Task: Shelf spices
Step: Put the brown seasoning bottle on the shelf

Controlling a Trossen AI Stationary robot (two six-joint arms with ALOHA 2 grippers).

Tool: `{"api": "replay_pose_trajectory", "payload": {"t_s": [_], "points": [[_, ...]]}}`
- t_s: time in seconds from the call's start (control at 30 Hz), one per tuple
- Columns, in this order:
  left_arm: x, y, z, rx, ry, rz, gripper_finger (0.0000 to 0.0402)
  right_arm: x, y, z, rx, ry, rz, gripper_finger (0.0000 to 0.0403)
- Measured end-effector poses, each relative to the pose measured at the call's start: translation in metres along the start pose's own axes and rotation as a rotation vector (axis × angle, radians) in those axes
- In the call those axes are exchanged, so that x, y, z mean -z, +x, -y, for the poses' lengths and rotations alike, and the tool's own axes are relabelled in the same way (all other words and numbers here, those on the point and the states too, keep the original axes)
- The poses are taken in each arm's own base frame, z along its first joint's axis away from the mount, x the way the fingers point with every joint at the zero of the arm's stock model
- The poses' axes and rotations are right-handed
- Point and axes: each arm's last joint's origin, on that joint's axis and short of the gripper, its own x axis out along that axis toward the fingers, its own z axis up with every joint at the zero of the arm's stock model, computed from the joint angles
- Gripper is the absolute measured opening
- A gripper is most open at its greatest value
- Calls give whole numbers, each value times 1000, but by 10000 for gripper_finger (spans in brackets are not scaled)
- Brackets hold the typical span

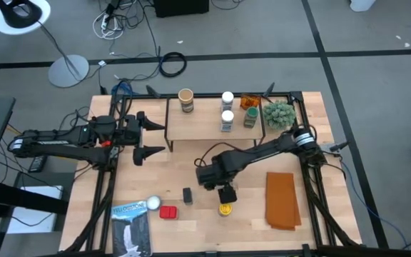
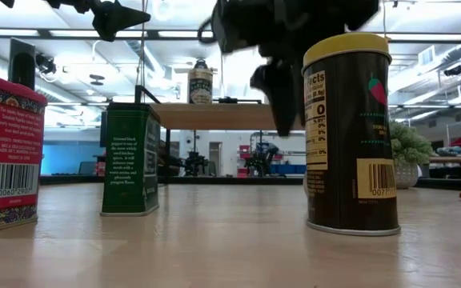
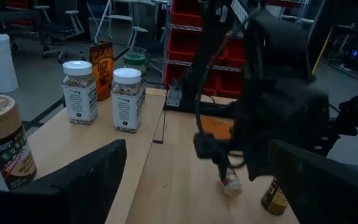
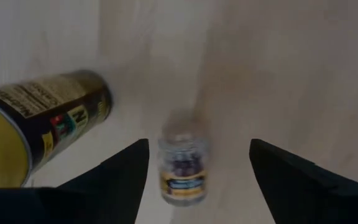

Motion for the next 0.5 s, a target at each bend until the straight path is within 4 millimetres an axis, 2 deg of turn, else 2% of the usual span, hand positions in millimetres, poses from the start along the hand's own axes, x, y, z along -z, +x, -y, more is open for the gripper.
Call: {"api": "replay_pose_trajectory", "payload": {"t_s": [0.13, 0.5], "points": [[0, 0, 0, 0, 0, 0, 396, -2, 16, -1, -56, -33, -47, 272], [0, 0, 0, 0, 0, 0, 396, -7, 26, -2, -81, -51, -15, 234]]}}
